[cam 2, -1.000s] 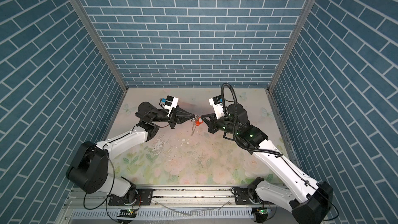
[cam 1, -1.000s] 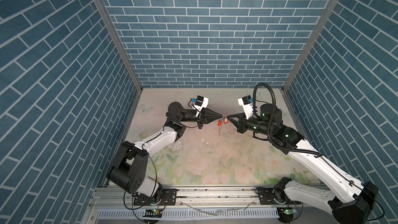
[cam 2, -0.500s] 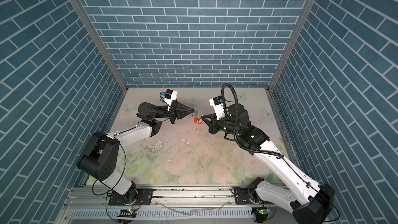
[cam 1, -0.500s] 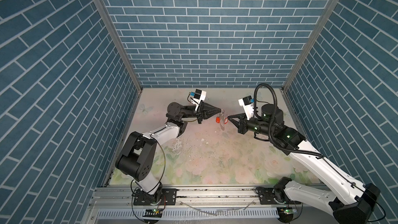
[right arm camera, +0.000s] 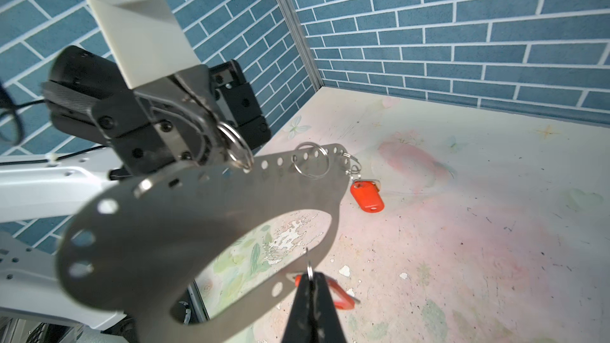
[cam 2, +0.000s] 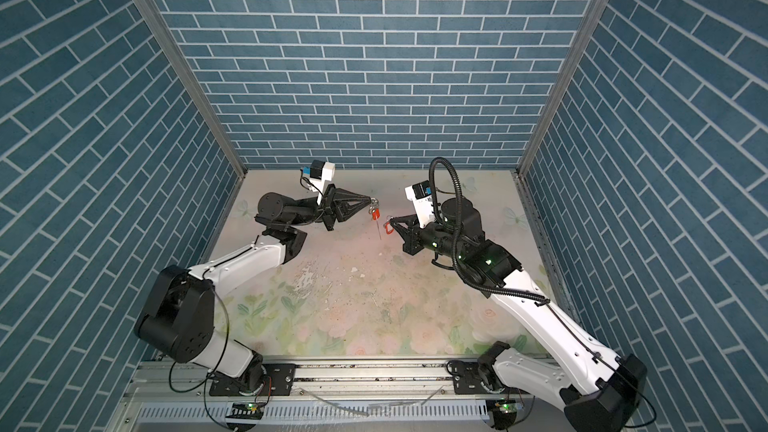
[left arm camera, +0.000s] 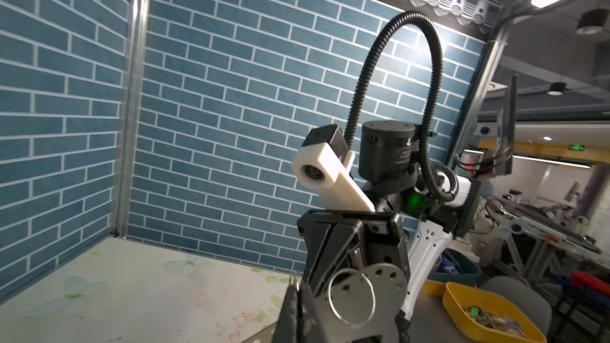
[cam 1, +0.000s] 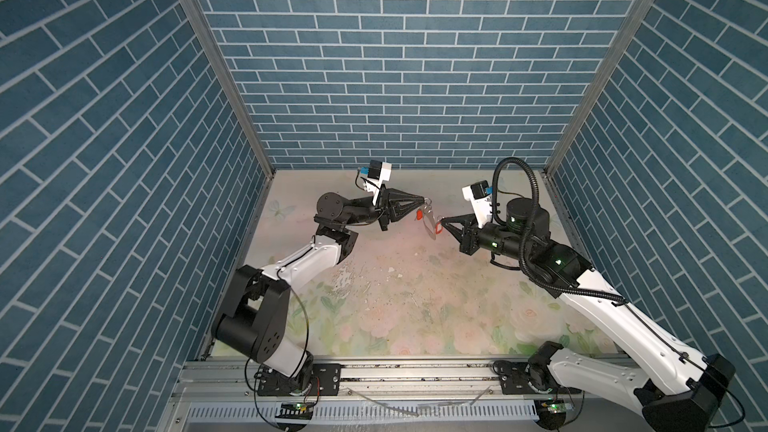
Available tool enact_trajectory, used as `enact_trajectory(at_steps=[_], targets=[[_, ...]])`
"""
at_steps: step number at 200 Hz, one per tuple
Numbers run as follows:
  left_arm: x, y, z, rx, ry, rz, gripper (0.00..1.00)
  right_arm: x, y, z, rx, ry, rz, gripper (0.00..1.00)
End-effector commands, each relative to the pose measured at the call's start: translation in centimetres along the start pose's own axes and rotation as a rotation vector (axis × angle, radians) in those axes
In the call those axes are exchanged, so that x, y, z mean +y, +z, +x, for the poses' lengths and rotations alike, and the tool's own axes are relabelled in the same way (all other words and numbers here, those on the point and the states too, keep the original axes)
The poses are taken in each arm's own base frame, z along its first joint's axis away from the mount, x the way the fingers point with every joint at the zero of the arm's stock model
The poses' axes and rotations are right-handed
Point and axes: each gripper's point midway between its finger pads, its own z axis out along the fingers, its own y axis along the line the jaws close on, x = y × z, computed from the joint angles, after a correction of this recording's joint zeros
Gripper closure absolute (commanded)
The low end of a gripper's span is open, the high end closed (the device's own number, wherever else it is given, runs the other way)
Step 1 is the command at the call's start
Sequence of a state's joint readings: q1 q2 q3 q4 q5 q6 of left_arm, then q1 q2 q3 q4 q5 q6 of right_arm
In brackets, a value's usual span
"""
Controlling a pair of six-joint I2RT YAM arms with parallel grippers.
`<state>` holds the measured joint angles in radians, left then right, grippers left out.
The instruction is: Put the keys on the keyring
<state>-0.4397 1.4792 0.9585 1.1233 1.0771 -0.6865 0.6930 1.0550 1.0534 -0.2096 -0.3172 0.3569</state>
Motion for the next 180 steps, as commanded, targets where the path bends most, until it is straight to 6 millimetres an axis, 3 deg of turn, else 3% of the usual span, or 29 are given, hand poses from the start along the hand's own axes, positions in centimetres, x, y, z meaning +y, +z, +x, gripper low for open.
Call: enact_trajectory(at_steps=[1,32,57,111,152,162,180], targets=[[0.6,-0.5,-0.6,0.018,0.112,-0.181,1.00,0.6,-1.0,-2.8,-0.065,-0.061,0.019,1.00],[0.5,-0.3,0.0,0.085,0.177,-0.322,1.00,0.2,-1.2,-3.1,-0.056,-0.078,0.056,1.00],[0.3,0.1,1.7,0.177,0.204,-0.423,1.00,-0.2,-1.7,-3.5,-0.041,-0.090,0.097,1.00],[-0.3,-0.9,4.2,0.196,0.296,-0.599,1.00,-1.4,-2.9,-2.9,0.026,-0.109,0.189,1.00],[-2.0,-1.3,7.0,0.191,0.464,-0.682,1.00,-1.6,-3.3,-1.9,0.076,-0.118,0.199,1.00],[-1.9,-1.8,8.5,0.201,0.469,-0.691,1.00,-1.7,-3.3,-1.6,0.086,-0.125,0.199,1.00],[-2.1,-2.1,9.9,0.186,0.485,-0.690,1.00,-0.9,-3.2,-0.9,0.102,-0.162,0.140,1.00]])
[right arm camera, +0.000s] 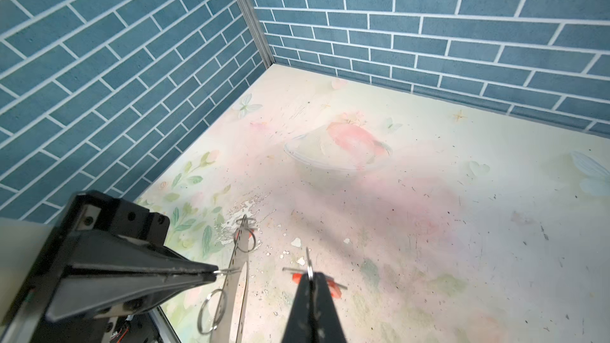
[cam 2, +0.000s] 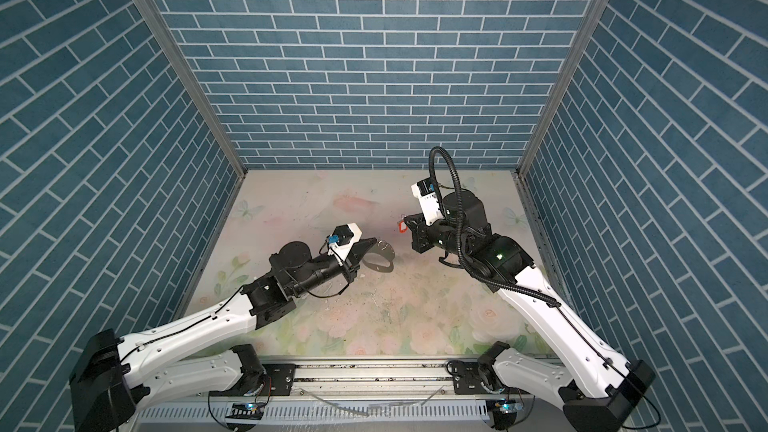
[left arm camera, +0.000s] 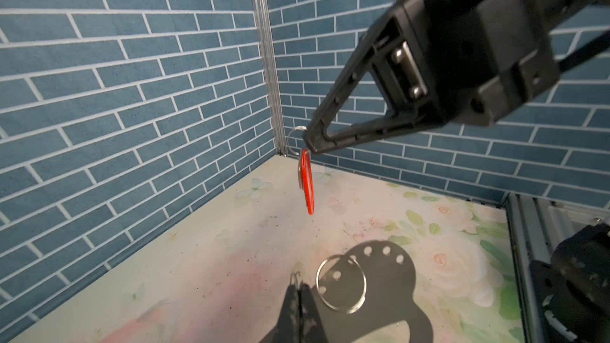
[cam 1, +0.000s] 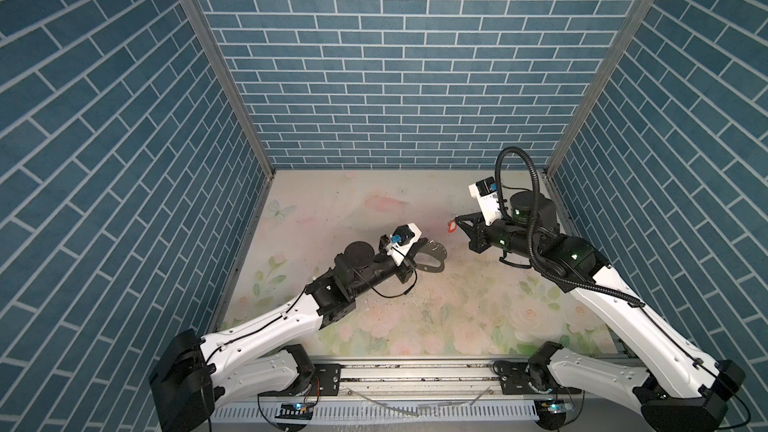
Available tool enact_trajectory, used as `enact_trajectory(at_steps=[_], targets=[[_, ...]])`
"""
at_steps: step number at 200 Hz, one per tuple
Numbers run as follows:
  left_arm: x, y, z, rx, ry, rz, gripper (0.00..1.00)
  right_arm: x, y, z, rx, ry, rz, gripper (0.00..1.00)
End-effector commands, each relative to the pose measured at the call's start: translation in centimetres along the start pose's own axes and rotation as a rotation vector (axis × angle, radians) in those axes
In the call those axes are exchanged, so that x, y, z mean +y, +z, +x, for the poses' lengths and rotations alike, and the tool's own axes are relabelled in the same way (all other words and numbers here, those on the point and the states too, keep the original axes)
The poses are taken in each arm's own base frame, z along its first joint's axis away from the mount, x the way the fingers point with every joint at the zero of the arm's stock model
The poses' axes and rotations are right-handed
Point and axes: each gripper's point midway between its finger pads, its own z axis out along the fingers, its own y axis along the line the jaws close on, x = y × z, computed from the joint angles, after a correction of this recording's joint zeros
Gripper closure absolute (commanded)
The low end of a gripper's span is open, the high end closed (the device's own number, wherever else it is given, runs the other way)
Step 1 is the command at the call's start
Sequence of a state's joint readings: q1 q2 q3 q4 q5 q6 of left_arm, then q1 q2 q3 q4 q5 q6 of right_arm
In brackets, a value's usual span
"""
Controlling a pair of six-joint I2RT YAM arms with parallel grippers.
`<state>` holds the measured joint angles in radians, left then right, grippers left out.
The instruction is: Put the keys on the keyring
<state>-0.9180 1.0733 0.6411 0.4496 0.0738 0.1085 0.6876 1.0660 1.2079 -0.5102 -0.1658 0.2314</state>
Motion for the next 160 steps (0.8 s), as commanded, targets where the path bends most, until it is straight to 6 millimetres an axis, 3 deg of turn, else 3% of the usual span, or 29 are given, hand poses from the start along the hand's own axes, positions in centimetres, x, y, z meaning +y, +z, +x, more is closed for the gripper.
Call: enact_trajectory(at_steps=[1,57,79,117,160], targets=[[1.2,-0.6,-1.0,-0.097,0.062,-0.112,1.00,1.0,-1.2,-0.9,-0.018,-0.079,-0.044,1.00],[-0.9,-0.6,2.1,-0.134,0.138,-0.111,1.00,2.4,0.9,3.0,0.051,-0.141,-0.186,1.00],[-1.7,-0.5,2.8,-0.148,0.147,-0.082,1.00,1.9,2.1,4.1,0.065,-0.166,-0.183,1.00],[-2.6,-0.2,3.1,-0.153,0.150,-0.052,1.00,3.7,3.3,6.0,0.082,-0.206,-0.332,1.00],[-2.4,-0.2,2.7,-0.186,0.144,-0.117,1.00,3.5,3.9,7.5,0.104,-0.184,-0.344,1.00]])
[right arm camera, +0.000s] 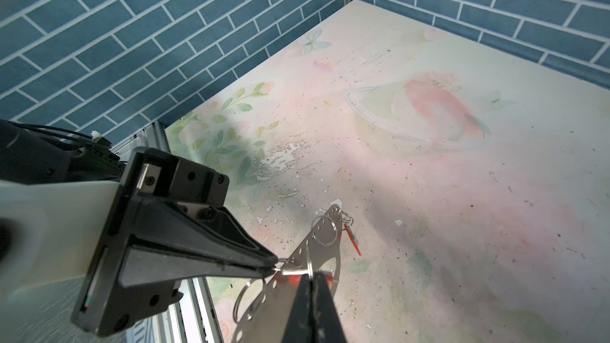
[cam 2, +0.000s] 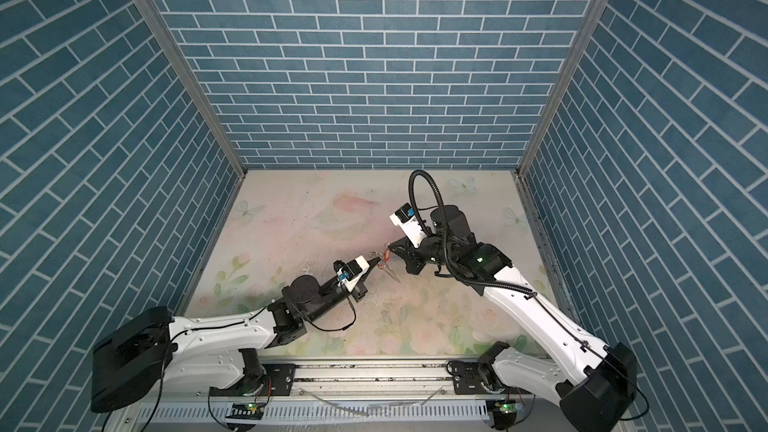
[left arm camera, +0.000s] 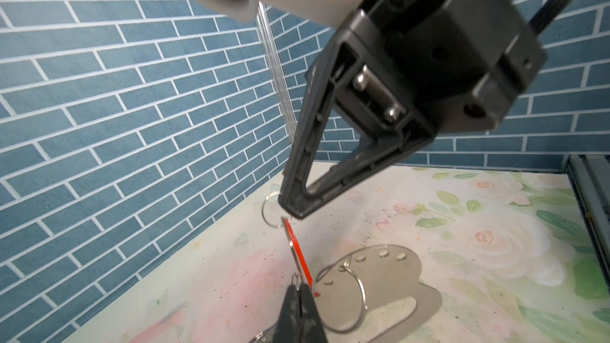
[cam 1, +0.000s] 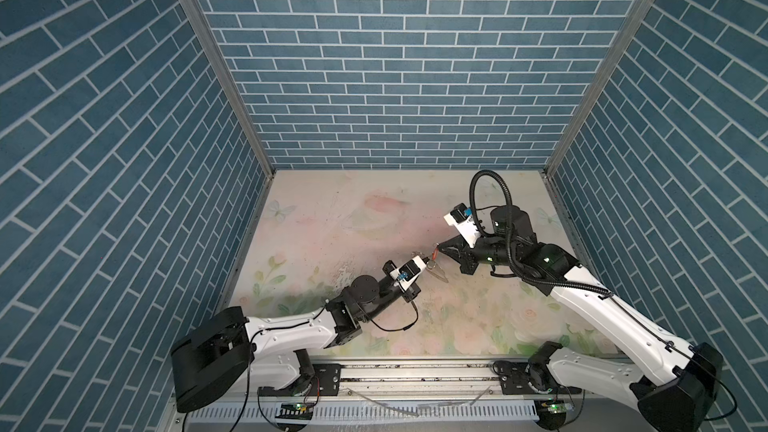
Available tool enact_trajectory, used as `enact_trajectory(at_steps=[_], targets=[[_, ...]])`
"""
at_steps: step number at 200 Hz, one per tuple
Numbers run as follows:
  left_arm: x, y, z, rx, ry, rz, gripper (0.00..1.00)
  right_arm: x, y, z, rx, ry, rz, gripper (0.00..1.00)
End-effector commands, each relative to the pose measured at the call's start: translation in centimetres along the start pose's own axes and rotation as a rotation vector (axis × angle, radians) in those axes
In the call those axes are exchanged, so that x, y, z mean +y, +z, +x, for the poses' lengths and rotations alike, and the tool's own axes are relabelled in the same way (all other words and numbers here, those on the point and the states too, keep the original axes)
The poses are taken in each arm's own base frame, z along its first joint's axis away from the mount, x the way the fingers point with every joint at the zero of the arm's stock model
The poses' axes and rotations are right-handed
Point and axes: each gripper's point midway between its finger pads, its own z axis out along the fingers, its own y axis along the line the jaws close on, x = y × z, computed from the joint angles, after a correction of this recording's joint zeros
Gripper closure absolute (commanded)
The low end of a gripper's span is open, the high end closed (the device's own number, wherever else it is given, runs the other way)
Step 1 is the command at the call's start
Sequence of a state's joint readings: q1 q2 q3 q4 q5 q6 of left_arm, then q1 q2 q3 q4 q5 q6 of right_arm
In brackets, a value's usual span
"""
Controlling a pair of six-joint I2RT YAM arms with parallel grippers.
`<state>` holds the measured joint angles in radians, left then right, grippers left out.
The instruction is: Put the keys on the keyring
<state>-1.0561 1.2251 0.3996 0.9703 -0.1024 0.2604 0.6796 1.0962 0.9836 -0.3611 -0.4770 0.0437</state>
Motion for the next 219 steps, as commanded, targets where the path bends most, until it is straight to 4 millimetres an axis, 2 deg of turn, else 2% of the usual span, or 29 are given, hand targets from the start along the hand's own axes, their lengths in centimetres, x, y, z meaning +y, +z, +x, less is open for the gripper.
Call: enact_trajectory(at_steps=[1,52,119,184,219], targets=[[0.6,-0.1,-1.3,-0.064,0.002,-0.065,1.00,0.5,0.4,0.2,-0.018,-0.040,-0.046,1.00],[0.8,0.4,-1.3,-0.093,0.013,-0.140,1.00,1.4,0.3,0.3,-0.028,-0.012,-0.091,1.00],[0.3,0.3,-1.3,-0.124,0.024,-0.140,1.00,-1.7,0.0,0.6,-0.070,0.027,0.095,1.00],[0.9,0.2,-1.4,-0.120,0.022,-0.174,1.00,0.6,0.3,0.5,-0.061,0.029,-0.039,1.00],[1.1,0.1,-1.5,-0.120,0.041,-0.212,1.00,1.1,0.5,0.7,-0.055,0.031,-0.068,1.00]])
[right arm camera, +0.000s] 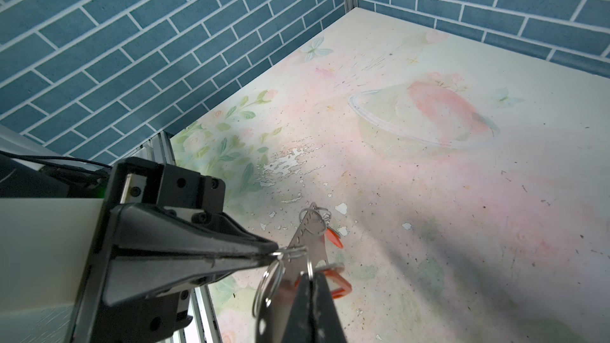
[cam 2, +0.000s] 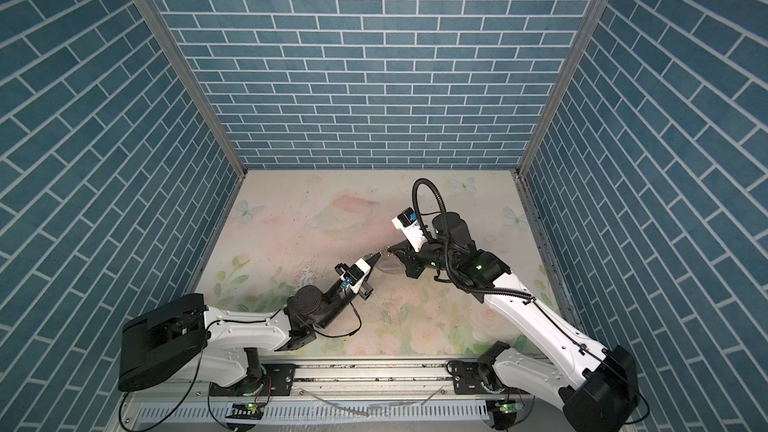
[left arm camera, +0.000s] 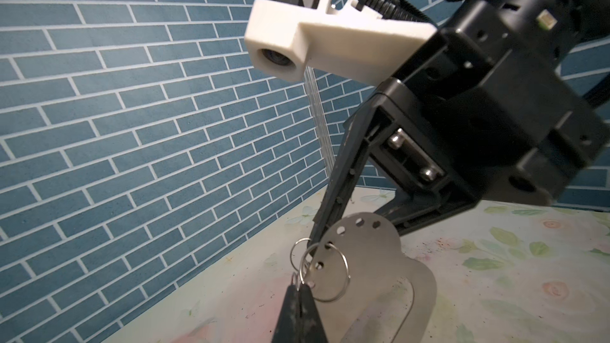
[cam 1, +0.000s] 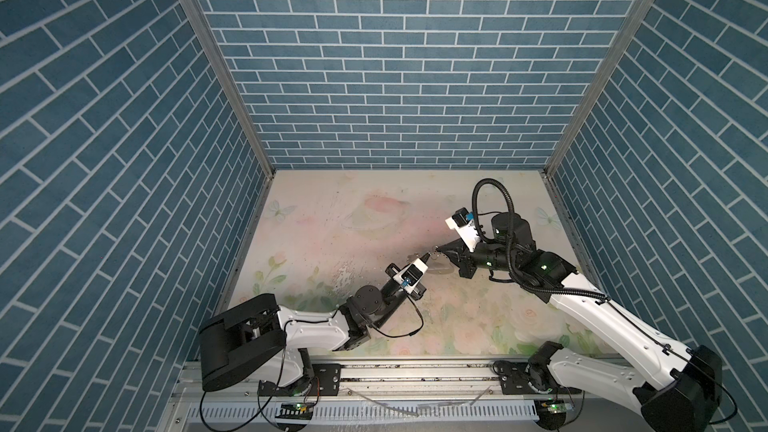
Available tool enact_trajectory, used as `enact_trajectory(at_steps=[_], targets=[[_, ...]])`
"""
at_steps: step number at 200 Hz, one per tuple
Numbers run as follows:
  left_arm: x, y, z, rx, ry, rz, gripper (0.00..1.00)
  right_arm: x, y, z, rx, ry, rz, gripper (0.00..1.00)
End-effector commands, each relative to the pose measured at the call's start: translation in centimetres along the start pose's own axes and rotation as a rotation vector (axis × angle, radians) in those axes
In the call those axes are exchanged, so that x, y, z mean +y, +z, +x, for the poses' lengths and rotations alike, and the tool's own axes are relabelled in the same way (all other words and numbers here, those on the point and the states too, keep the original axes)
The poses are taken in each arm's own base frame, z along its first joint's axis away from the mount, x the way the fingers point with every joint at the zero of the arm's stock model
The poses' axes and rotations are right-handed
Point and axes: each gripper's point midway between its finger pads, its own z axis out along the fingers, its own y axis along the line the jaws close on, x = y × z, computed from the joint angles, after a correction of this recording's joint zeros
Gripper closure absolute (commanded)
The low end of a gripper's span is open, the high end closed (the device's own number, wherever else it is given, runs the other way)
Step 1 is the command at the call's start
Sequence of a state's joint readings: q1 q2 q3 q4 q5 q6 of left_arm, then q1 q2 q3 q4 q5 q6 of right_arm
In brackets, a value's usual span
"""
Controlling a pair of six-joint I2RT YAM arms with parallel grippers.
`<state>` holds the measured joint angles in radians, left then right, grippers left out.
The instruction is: Put the keys on the keyring
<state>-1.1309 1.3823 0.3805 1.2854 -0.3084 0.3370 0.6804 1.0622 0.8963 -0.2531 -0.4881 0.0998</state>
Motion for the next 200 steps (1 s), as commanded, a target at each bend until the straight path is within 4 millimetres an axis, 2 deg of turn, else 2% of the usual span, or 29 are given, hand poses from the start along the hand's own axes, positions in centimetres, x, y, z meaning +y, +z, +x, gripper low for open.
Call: enact_trajectory(at_steps=[1,87,200], targets=[[0.5,-0.2,-0.9,-0.032,0.010,-0.048,1.00,1.0,0.1,0.1,-0.007,0.001,-0.056,1.00],[0.1,0.1,-1.1,-0.032,0.072,-0.095,1.00,2.2,0.0,0.2,0.001,-0.004,-0.109,1.00],[-0.1,-0.2,-1.8,-0.048,0.078,-0.087,1.00,2.2,0.2,0.6,0.013,0.001,-0.105,1.00]])
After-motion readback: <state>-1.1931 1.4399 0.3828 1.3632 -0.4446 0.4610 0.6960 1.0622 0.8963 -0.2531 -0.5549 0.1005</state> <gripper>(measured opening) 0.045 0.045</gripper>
